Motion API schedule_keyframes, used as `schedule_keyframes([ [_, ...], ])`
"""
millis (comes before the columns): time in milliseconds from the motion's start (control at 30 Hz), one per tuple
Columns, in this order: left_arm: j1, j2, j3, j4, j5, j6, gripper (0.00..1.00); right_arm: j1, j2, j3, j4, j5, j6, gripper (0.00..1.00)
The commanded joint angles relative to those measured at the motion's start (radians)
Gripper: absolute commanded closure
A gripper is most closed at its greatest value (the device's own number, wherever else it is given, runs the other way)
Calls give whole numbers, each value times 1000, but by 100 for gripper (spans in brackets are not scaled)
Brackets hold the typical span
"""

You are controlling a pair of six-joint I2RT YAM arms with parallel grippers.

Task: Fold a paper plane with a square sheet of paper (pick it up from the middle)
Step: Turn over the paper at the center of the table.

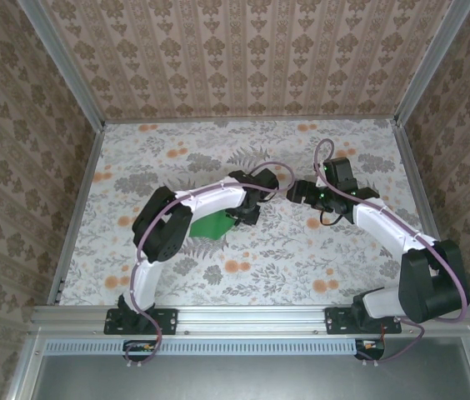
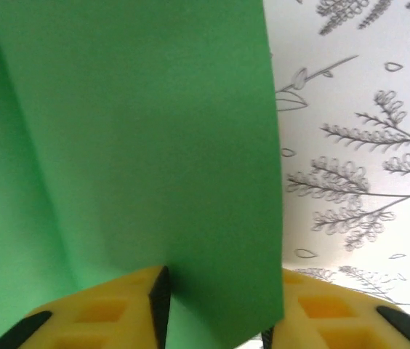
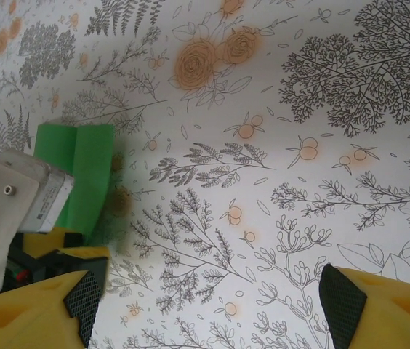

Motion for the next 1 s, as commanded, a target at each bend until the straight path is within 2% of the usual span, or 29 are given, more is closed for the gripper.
schedule_keyframes([
  [0,12,-36,-29,60,111,-10,54,-9,10,-18,-1,7,34,18],
  [67,25,-49,-60,101,159,-19,48,-10,16,-18,4,-2,42,18],
  [267,69,-84,-143,221,319,-43,43,-11,17,-10,6,-17,50,19],
  [367,79,-107,-168,264,374,-53,43,-11,52,-5,12,-35,58,20],
  [567,81,-183,-185,335,469,-41,49,-11,103,3,36,-86,88,26],
  [667,75,-257,-185,382,523,-29,48,-11,111,5,41,-75,102,26],
  [767,87,-338,-195,412,539,-33,42,-11,116,14,38,-73,113,27],
  [967,182,-500,-309,474,506,-88,20,14,124,40,58,-131,134,33],
])
